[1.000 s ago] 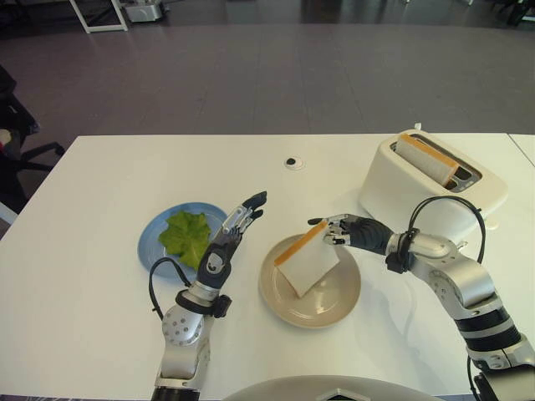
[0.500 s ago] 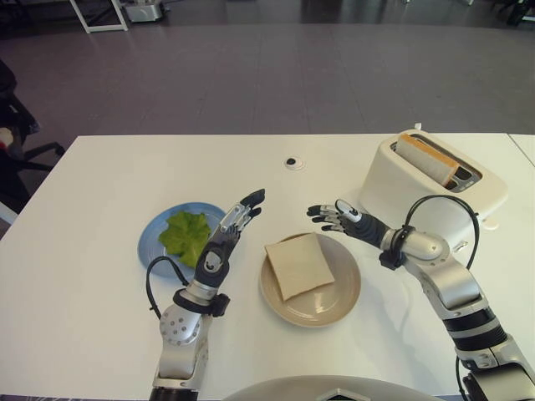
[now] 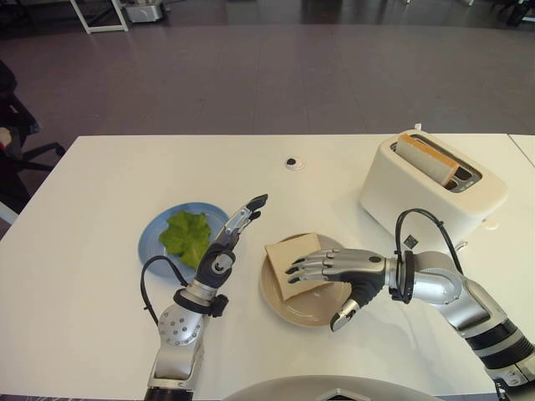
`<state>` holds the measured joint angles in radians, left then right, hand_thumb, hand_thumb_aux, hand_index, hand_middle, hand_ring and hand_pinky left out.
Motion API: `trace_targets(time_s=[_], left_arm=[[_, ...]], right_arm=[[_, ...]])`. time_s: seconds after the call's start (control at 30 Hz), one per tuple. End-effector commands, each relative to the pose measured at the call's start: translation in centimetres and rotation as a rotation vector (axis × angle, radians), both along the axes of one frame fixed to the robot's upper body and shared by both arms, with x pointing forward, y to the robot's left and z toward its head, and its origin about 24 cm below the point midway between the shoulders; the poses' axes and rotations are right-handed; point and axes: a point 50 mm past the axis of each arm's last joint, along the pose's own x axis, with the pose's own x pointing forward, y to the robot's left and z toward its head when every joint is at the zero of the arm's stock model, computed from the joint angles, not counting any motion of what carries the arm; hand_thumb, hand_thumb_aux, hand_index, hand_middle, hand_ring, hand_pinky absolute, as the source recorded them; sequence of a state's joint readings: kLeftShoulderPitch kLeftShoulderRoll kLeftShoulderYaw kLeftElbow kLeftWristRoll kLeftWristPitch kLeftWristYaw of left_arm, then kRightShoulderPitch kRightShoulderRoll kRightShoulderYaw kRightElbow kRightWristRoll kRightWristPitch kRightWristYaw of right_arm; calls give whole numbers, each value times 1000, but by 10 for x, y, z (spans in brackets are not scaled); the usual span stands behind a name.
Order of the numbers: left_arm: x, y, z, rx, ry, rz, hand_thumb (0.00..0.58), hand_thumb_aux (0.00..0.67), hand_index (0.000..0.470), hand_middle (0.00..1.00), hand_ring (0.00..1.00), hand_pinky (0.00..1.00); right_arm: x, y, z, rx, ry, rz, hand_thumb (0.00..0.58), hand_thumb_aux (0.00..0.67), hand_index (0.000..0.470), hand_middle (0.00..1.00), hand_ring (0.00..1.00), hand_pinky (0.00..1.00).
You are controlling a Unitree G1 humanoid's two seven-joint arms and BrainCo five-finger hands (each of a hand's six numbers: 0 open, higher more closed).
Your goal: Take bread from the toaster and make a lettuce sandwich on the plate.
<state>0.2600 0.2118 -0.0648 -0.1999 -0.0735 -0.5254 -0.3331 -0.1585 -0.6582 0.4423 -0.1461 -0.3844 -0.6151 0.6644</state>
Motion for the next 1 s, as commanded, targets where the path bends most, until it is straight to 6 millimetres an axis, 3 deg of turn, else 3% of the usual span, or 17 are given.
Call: trace_targets(time_s=[0.03, 0.47, 0.83, 1.0], left_arm=[[0, 2, -1, 12, 8, 4, 0, 0, 0, 0, 0, 0], [0, 2, -1, 9, 11, 3, 0, 0, 0, 0, 0, 0], [-1, 1, -2, 18, 12, 0, 0, 0, 0, 0, 0, 0], [-1, 1, -2, 24, 14, -1, 0, 0, 0, 0, 0, 0]], right_arm=[[5, 3, -12, -53, -25, 14, 0, 0, 0, 0, 0, 0], [-8, -16, -6, -92, 104, 64, 0, 0, 0, 0, 0, 0], [-10, -16, 0, -69, 117, 61, 0, 0, 0, 0, 0, 0], [-26, -21, 1, -75, 271, 101, 0, 0, 0, 0, 0, 0]])
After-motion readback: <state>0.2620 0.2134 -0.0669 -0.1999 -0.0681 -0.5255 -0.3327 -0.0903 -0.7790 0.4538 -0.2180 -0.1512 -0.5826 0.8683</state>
